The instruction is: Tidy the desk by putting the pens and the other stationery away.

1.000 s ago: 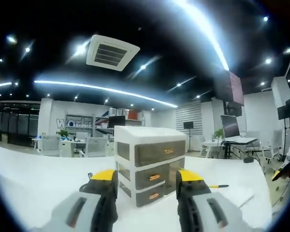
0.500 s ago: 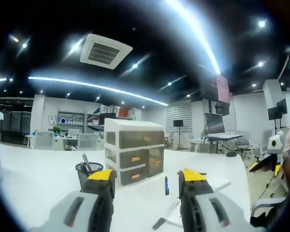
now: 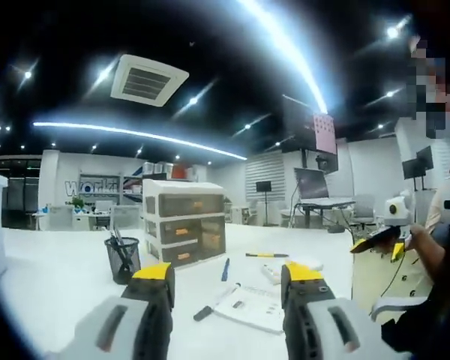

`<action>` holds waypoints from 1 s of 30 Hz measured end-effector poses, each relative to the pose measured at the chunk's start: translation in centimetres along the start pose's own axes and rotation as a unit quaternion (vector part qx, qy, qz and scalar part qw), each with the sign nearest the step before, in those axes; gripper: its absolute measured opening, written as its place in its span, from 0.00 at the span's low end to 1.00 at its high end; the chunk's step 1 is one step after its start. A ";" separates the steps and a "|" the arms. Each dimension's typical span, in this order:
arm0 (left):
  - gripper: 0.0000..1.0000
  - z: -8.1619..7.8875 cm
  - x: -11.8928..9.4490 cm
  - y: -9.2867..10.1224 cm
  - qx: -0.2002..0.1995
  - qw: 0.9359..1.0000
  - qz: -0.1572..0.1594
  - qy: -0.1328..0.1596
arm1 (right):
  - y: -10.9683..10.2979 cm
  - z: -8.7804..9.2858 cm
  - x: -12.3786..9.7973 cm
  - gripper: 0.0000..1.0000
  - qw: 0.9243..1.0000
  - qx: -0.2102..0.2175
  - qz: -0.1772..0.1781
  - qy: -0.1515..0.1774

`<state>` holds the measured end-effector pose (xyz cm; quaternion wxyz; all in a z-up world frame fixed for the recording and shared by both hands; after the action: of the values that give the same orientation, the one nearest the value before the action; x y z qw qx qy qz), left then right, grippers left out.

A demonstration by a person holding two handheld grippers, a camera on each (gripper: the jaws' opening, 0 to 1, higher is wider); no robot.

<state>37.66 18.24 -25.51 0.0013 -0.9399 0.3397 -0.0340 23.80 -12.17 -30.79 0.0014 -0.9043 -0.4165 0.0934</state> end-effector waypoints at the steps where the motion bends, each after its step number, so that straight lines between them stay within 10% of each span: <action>1: 0.57 0.5 -0.4 0.2 0.003 1.000 0.002 -0.016 | 0.0 0.0 0.0 0.71 1.000 0.000 0.000 0.000; 18: 0.64 1.2 -5.3 3.5 -0.018 1.000 -0.007 -0.013 | 0.0 0.4 0.1 0.71 1.000 0.001 -0.002 -0.009; 23: 0.64 2.7 -6.0 4.4 0.044 0.997 -0.021 -0.063 | -0.1 0.6 0.5 0.71 1.000 0.002 -0.007 -0.014; 30: 0.63 3.3 -6.8 4.8 0.025 0.998 -0.017 -0.062 | -0.2 0.9 1.3 0.71 1.000 0.005 -0.011 -0.028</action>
<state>29.59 18.88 -29.37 0.0455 -0.9454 0.3222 0.0163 24.31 -11.18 -31.86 -0.0044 -0.8970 -0.4253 0.1204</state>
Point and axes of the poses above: the point that each gripper's makers call its tool centre point, and the gripper's own axes: x roughly forward along the fingers, y roughly to its right, z roughly out of its underside, the point moved 4 cm from there along -x, roughly backward along the fingers, and after that the axes turned 6 degrees about -z, right-handed, at the moved point
